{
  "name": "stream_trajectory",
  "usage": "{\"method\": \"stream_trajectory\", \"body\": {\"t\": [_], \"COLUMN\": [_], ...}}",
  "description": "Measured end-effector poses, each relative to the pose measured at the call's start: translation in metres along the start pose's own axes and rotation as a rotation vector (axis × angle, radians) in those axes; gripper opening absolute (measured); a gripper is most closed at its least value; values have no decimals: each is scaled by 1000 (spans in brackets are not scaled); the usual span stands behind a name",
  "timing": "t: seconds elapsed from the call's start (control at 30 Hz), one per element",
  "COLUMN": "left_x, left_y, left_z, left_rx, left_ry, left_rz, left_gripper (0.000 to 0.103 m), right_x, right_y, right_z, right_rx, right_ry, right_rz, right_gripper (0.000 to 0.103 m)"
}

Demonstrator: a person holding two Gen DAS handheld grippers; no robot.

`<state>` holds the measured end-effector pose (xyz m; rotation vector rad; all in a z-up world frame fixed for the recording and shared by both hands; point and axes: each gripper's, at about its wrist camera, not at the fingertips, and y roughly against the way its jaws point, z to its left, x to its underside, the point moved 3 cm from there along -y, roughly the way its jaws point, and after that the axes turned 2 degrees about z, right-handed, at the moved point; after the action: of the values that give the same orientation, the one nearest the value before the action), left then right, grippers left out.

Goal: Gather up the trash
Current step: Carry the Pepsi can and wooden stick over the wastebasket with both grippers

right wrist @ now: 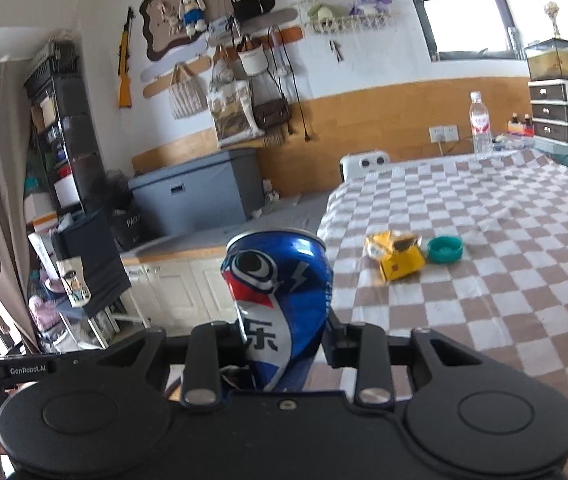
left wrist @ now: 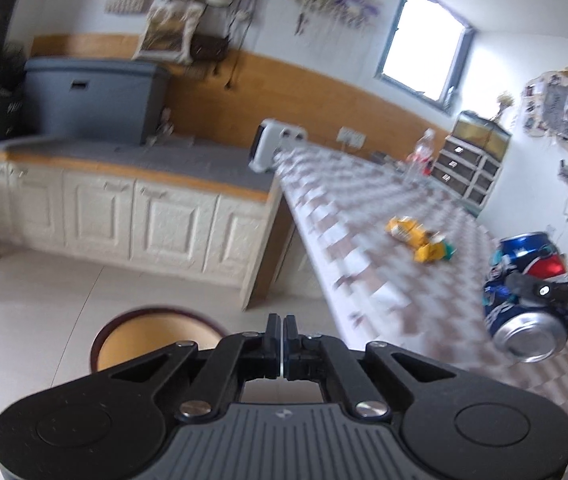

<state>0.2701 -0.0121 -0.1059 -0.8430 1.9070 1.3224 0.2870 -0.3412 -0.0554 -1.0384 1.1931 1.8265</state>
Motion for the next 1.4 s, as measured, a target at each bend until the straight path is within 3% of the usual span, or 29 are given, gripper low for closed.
{"method": "stream_trajectory", "body": {"t": [0.5, 0.57, 0.63, 0.73, 0.83, 1.03, 1.13, 1.23, 1.4], "left_x": [40, 45, 52, 64, 81, 121, 149, 181, 234], "left_y": [-49, -56, -65, -79, -96, -142, -171, -198, -232], "left_z": [57, 65, 77, 98, 121, 164, 186, 207, 236], "left_rx": [-39, -49, -57, -78, -90, -86, -83, -84, -65], "left_ry": [8, 10, 14, 15, 22, 48, 56, 46, 28], "left_rz": [161, 184, 210, 261, 332, 499, 597, 689, 766], "left_gripper": [2, 8, 22, 29, 45, 68, 75, 76, 76], "right_x": [7, 7, 9, 14, 17, 21, 20, 21, 24], "right_y": [-42, -47, -52, -60, -68, -82, -87, -90, -97], "right_z": [-17, -18, -20, -27, -35, -52, -50, -50, -55], "right_rx": [5, -5, -15, -31, -53, -102, -115, -129, -167], "right_ry": [-82, -101, -123, -178, -251, -410, -401, -397, -438], "right_rz": [71, 68, 61, 50, 43, 43, 65, 85, 120], "right_gripper": [34, 34, 34, 34, 34, 34, 34, 34, 34]}}
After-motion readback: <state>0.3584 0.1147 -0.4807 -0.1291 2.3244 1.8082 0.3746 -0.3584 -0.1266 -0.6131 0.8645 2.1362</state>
